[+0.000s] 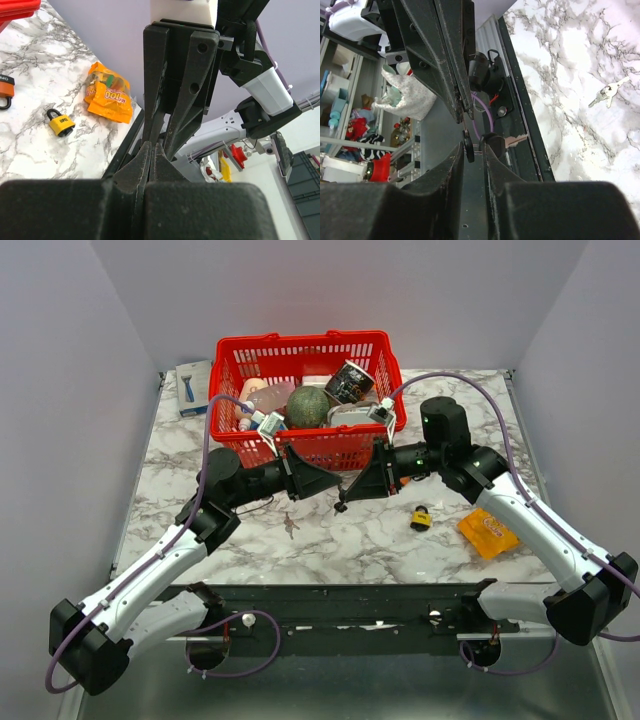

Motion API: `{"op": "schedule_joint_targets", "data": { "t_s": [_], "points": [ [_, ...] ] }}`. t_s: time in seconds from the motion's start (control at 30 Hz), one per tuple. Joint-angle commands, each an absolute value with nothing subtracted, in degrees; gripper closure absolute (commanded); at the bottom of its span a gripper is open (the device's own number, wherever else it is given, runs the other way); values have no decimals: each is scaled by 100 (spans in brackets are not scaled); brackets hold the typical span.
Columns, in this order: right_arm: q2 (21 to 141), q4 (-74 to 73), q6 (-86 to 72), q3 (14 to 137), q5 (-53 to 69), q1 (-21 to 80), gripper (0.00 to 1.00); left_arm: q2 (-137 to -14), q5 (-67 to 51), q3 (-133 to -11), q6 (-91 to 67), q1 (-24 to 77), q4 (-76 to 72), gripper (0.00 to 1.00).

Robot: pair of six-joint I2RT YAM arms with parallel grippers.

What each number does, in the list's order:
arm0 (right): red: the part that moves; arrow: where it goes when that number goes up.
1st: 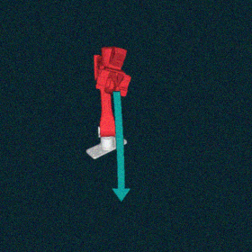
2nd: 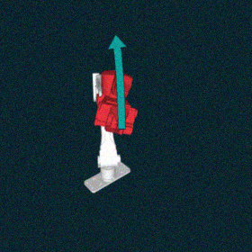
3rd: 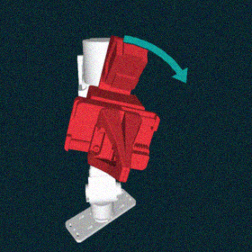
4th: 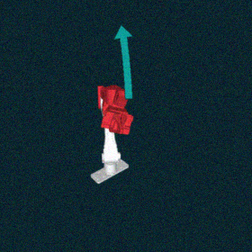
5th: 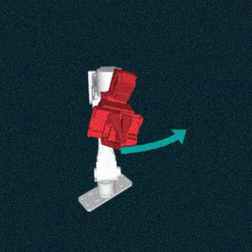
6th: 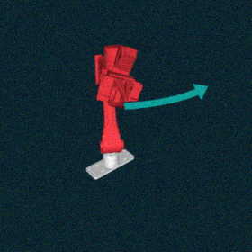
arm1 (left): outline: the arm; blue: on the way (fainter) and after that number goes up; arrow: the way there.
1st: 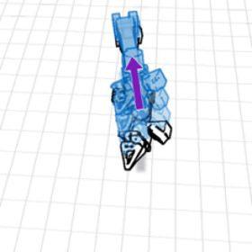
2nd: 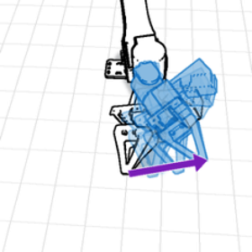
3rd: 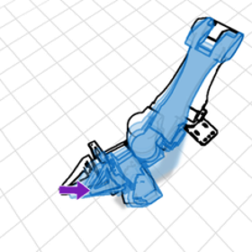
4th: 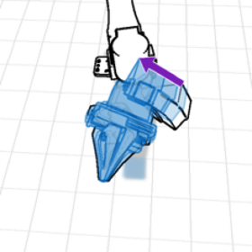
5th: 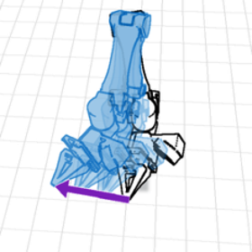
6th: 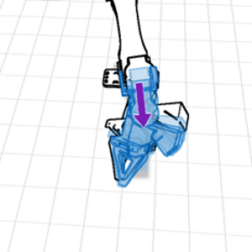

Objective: Unlock with the key

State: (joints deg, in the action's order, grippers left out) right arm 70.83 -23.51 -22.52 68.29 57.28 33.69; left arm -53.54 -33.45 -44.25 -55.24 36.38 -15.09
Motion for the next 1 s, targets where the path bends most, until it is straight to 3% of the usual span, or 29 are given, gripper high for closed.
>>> {"op": "schedule_joint_targets", "data": {
  "t_s": [0.0,0.67,0.77,0.97],
  "points": [
    [7031,-2206,-2303,6768,5941,3410,70,-5238,-3252,-4368,-5555,3621,-1740,100],
    [7110,-2109,-2294,6706,6135,3507,65,-5168,-3129,-4342,-5546,3621,-1740,100],
    [7093,-2109,-2285,6715,6082,3516,69,-5159,-3120,-4333,-5555,3621,-1732,100],
    [7058,-1969,-2355,6654,6012,3516,87,-5194,-3164,-4324,-5572,3630,-1731,100]
  ]
}}
